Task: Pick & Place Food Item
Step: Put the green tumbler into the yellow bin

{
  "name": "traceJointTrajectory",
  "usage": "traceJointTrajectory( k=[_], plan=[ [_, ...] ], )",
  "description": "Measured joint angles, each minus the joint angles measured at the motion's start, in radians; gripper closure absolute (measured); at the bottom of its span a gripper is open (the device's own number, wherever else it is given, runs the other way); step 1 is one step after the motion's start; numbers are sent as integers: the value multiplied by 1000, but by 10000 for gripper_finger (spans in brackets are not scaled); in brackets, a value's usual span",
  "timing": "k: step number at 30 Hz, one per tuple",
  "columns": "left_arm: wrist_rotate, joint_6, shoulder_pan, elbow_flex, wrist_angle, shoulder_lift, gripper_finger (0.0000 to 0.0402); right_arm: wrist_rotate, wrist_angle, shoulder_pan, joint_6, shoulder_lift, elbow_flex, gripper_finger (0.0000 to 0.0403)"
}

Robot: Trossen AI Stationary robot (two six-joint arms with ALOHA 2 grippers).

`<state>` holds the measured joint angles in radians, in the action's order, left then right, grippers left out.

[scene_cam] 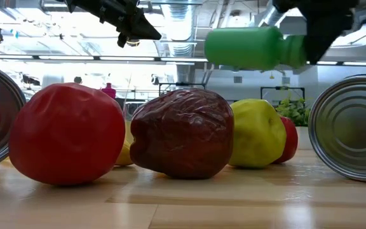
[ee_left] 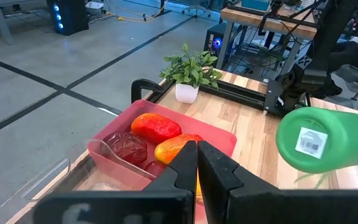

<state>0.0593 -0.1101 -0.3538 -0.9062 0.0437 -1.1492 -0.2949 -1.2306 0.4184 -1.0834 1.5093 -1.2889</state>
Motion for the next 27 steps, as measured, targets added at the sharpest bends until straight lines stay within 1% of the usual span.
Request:
traceJointTrajectory(
  k=[7,15,22,27],
  plan=[
    [0,0,0,0,-1,0,401,8,-49,-99,243,0,-86,348],
    [0,0,0,0,-1,0,401,7,-127,-214,433,0,-175,348],
    [0,0,0,0,-2,0,401,6,-149,-292,531,0,-185,348],
    [0,0,0,0,-2,0,401,6,-148,-341,545,0,-185,348]
  ],
)
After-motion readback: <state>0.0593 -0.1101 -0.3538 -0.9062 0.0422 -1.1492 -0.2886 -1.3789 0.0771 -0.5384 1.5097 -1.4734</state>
